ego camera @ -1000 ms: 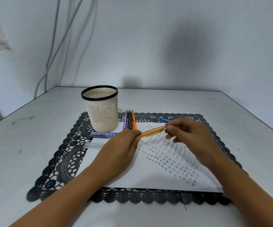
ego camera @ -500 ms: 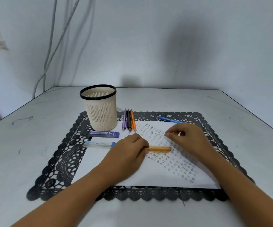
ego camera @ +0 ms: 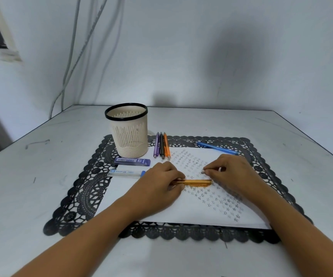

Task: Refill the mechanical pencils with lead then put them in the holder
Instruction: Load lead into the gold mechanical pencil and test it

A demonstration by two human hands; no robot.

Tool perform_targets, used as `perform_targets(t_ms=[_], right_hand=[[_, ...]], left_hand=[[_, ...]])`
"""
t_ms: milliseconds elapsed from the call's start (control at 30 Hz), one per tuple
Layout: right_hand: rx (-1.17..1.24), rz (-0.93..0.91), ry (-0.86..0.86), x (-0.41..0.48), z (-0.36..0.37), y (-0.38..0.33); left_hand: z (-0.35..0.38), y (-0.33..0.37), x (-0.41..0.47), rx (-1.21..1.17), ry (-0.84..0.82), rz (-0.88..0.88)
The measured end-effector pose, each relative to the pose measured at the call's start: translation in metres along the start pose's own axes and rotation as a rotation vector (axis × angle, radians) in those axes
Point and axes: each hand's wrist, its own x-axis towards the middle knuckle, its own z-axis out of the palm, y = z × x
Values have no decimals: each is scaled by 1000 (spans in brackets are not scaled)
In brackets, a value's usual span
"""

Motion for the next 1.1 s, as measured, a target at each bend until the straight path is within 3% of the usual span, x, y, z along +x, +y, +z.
perform_targets(t_ms=[300, 600, 933, 1033, 1100], right_hand=[[47, -14, 76, -1, -1, 2], [27, -39, 113, -1, -1, 0], [37, -59, 158, -5, -4, -10], [192, -35, 180, -6, -5, -18], [475, -4, 144, -8, -7, -25]], left_hand=[[-30, -3, 6, 12, -56, -67], [-62, -37, -23, 292, -151, -214], [-60, -47, -29, 378, -145, -181], [-62, -38, -22, 298, -54, -124], [-62, -24, -14, 199, 8, -83]])
